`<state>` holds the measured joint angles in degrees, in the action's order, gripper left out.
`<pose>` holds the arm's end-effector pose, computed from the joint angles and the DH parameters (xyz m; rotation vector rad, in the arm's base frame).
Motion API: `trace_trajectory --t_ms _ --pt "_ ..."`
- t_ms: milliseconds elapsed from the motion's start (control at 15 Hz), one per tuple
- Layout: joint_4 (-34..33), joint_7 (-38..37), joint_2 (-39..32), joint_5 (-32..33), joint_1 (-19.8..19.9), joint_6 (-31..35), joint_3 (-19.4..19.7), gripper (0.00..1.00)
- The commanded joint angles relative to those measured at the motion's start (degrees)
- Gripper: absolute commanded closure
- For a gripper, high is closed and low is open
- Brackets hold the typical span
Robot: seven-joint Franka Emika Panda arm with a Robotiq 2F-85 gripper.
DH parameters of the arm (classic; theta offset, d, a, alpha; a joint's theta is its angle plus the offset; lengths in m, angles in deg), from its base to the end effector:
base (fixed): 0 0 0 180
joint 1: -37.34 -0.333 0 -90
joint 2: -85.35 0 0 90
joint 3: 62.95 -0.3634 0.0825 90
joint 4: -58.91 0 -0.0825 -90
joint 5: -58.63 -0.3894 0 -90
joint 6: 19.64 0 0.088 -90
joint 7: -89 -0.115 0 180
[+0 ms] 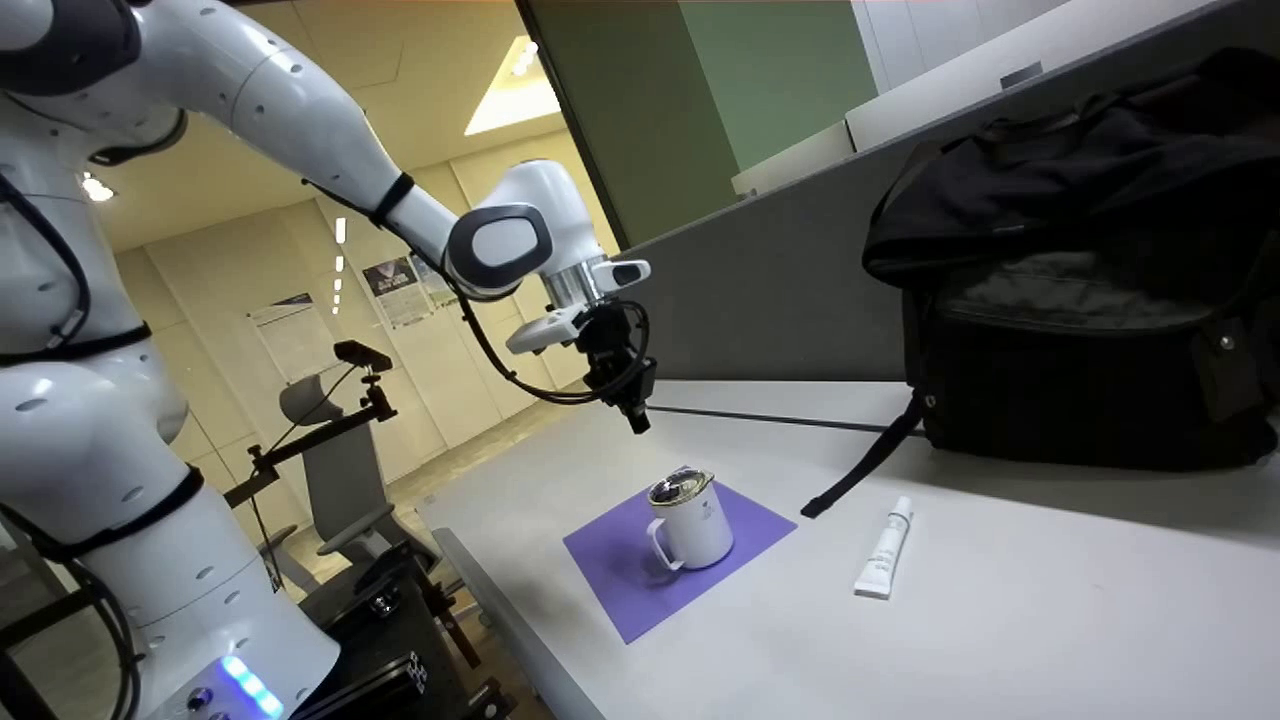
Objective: Open the lid of the thermos cup
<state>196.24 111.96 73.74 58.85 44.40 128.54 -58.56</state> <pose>0.5018 -0.1018 0.2655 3.1121 0.3211 -0.0270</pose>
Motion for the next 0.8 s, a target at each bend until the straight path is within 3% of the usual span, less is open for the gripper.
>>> trace_trajectory --t_ms 0,733 --pt "-0.9 -0.2 -0.9 0.3 0.6 -1.4 -0.7 0.99" --pt "-2.0 -1.1 -2.5 1.5 0.4 -1.7 -0.4 1.00"
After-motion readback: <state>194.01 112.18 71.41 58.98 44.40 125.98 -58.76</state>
